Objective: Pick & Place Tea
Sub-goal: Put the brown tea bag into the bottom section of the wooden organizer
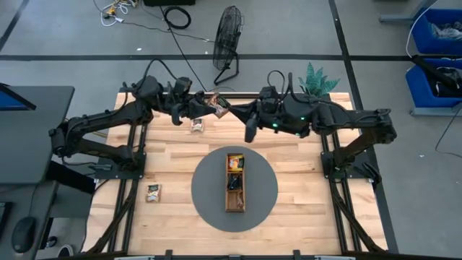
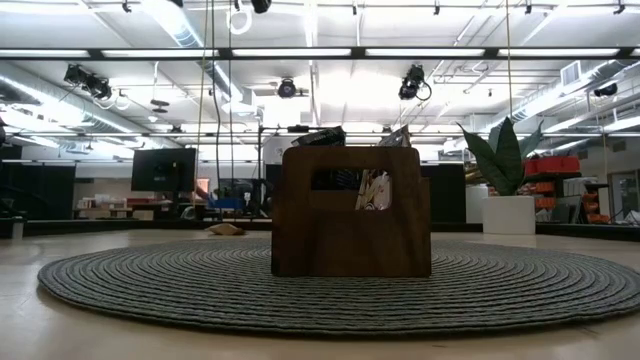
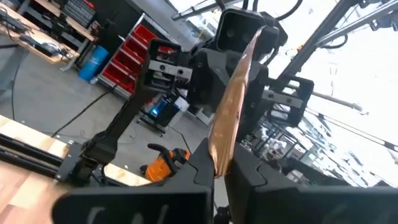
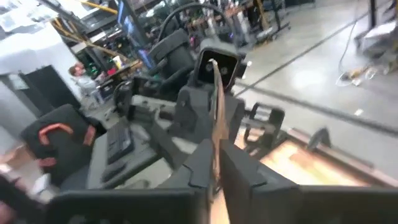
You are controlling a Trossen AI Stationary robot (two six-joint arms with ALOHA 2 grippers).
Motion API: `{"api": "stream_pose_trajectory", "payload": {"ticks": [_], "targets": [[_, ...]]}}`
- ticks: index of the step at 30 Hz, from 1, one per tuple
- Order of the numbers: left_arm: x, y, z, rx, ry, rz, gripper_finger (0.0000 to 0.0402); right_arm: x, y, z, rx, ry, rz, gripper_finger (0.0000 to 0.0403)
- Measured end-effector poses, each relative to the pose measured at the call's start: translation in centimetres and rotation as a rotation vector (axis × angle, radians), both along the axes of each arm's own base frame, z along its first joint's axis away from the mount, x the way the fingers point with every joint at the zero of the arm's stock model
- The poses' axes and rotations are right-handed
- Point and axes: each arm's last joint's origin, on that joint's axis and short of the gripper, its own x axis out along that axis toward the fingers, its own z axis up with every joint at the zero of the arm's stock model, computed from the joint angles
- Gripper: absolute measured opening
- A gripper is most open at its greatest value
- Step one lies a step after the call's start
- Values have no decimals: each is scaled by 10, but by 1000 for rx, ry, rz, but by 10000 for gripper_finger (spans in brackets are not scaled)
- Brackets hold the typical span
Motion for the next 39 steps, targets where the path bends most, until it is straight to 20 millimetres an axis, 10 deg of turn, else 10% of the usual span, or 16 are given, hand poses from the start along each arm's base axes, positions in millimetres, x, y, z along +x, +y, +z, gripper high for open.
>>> {"api": "stream_pose_trajectory", "payload": {"ticks": [14,39], "targets": [[3,-3,-26,-54,263,-149,14,-31,-20,1,311,103,187,172],[8,-20,-37,-51,362,-220,15,21,-35,-44,507,267,367,168]]}}
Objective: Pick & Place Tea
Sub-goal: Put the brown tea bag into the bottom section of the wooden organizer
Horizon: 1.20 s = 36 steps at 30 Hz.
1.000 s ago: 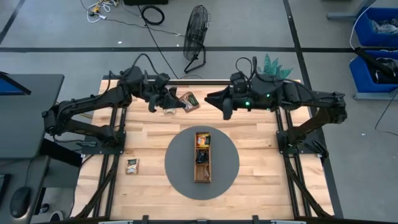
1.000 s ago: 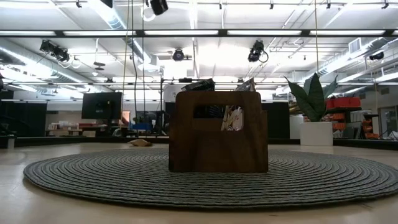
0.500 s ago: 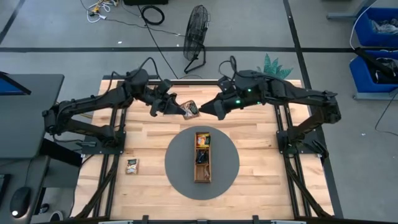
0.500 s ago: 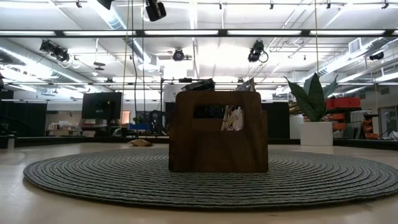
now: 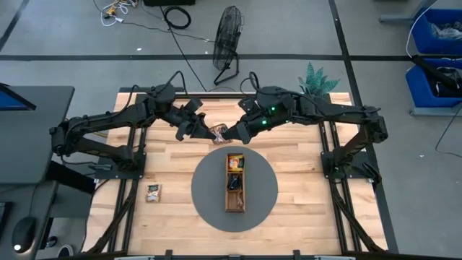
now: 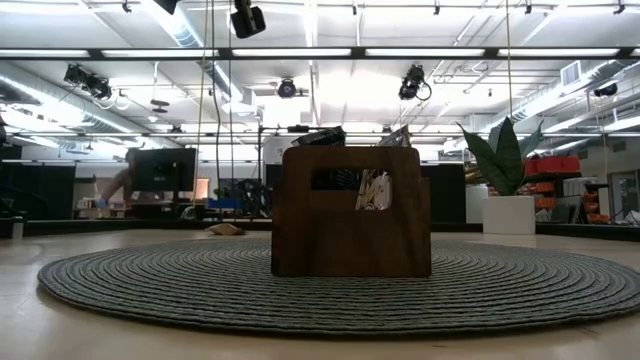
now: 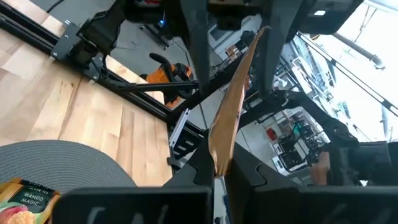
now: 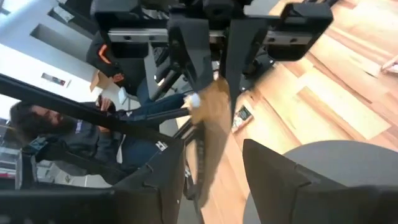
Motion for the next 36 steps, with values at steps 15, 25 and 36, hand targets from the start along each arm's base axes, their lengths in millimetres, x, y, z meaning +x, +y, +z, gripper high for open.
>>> {"api": "stream_pose_trajectory", "payload": {"ticks": [15,25,36], "targets": [[0,0,0,12,-1,-2,23,0,1,1,10,-5,-13,12],[-9,0,5,100,-41,3,113,-10,14,6,35,17,-99,2],[-43,-4,12,391,-25,165,121,-27,38,3,110,135,-235,0]]}}
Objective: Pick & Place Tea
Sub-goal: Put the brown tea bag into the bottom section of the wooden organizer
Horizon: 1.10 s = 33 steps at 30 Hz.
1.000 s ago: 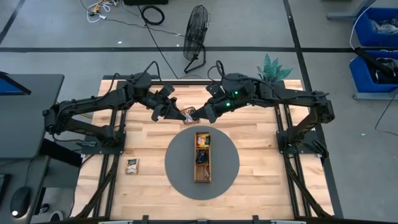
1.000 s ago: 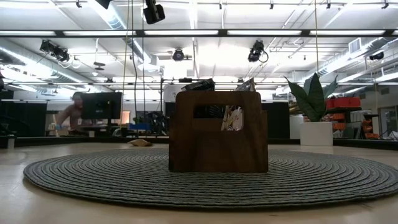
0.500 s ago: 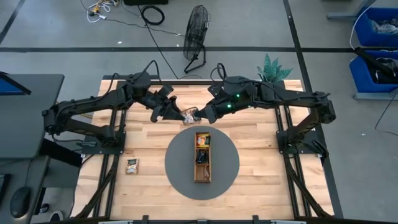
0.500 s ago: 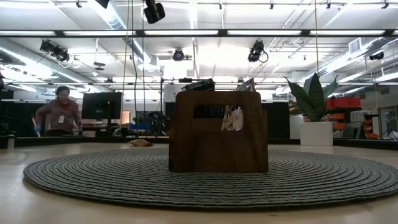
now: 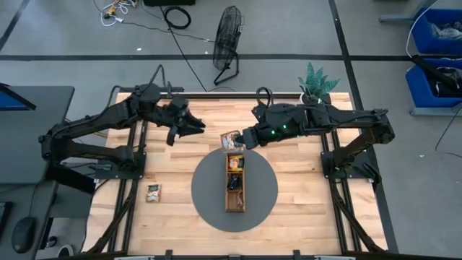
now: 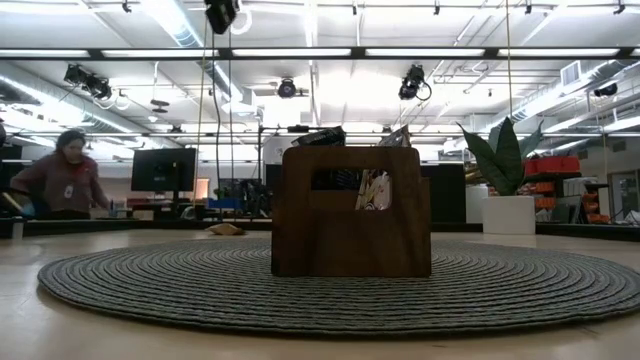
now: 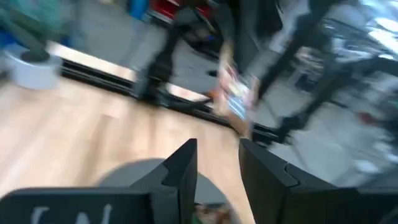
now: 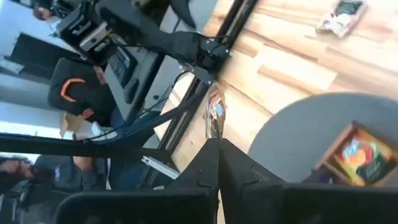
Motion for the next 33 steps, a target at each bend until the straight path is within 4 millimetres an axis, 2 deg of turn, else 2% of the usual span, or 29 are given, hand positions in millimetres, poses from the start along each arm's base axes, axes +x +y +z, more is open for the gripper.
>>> {"api": "stream_pose_trajectory", "payload": {"ticks": [6,12,21,28,33], "targets": [[-24,-2,6,158,23,212,113,-5,20,-13,51,118,-76,0],[-41,-3,13,294,13,334,112,-3,39,-26,100,198,-116,0],[-46,-4,16,355,1,360,112,16,65,-68,155,424,-75,0],[-46,-4,14,323,29,376,112,29,85,-91,177,506,-21,0],[-47,-4,12,340,49,375,112,42,92,-112,214,564,-44,0]]}}
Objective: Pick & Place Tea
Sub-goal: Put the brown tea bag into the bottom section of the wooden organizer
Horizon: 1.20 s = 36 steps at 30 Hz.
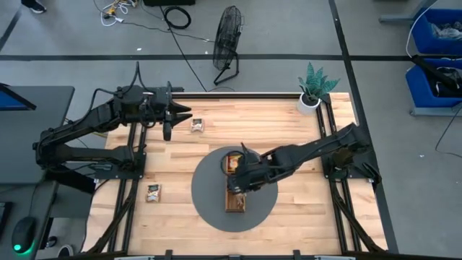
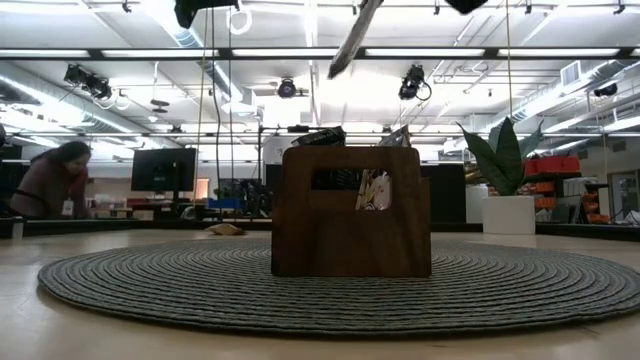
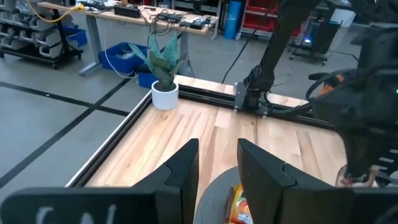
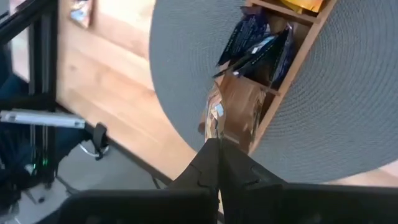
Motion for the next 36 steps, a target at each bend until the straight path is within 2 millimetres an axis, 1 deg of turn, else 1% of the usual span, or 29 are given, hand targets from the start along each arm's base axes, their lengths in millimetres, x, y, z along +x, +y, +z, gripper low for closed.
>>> {"api": "stream_pose_trajectory", "payload": {"ticks": [8,14,18,25,36], "targets": [[0,0,-1,22,13,-6,112,19,7,-38,20,115,-69,0],[-1,0,-1,21,21,-7,112,26,15,-59,35,178,-81,0],[-1,0,-1,45,27,-13,112,28,18,-69,33,208,-80,0],[-1,0,-2,45,30,-13,112,30,15,-71,7,205,-117,0],[-1,0,-2,63,38,-17,112,30,15,-73,34,219,-80,0]]}}
